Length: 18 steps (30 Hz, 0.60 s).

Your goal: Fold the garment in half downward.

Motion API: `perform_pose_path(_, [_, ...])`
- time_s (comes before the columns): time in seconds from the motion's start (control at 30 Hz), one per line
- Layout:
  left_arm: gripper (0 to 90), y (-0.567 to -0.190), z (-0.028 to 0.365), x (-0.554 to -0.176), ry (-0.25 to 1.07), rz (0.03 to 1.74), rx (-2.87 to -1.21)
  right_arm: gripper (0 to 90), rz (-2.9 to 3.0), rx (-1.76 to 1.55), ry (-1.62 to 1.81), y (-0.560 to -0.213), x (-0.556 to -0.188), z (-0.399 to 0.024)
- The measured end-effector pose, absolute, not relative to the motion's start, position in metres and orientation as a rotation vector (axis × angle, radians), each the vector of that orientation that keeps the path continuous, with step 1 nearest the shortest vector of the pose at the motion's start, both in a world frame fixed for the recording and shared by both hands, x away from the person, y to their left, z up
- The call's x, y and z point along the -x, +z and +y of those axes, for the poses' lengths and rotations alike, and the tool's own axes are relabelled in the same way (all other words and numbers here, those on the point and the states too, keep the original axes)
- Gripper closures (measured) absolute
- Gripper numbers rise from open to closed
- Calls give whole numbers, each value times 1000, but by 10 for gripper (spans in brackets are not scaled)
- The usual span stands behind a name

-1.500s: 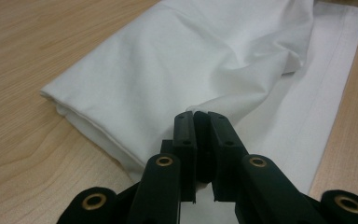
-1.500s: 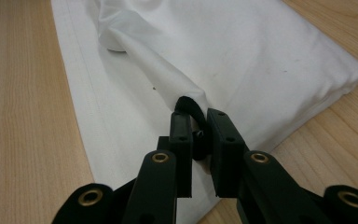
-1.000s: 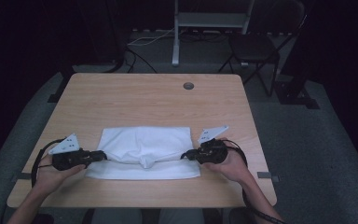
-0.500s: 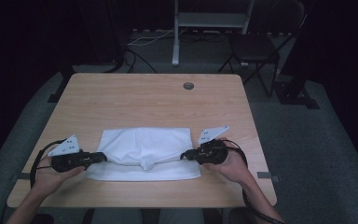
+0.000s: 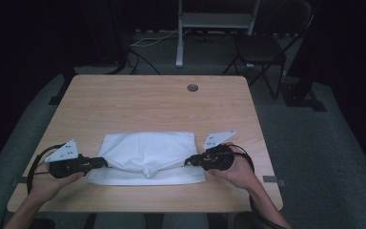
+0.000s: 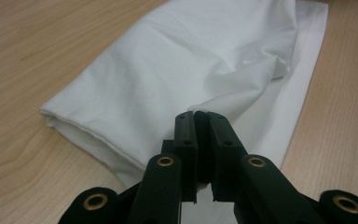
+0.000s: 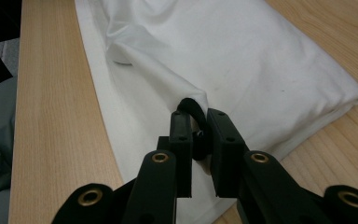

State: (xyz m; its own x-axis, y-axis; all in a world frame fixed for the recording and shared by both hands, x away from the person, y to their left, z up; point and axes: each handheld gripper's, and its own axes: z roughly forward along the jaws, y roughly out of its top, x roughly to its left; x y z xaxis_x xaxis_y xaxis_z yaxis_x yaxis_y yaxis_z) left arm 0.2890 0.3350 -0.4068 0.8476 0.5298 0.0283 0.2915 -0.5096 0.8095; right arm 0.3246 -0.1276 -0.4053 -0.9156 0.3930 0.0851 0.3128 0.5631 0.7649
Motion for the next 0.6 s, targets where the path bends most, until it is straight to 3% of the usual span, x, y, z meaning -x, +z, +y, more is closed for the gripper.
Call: perform_pose_path(0.6, [833,-407,337,-282,330,574,-2148,808,2696,-577,1272,-406,-319,-127])
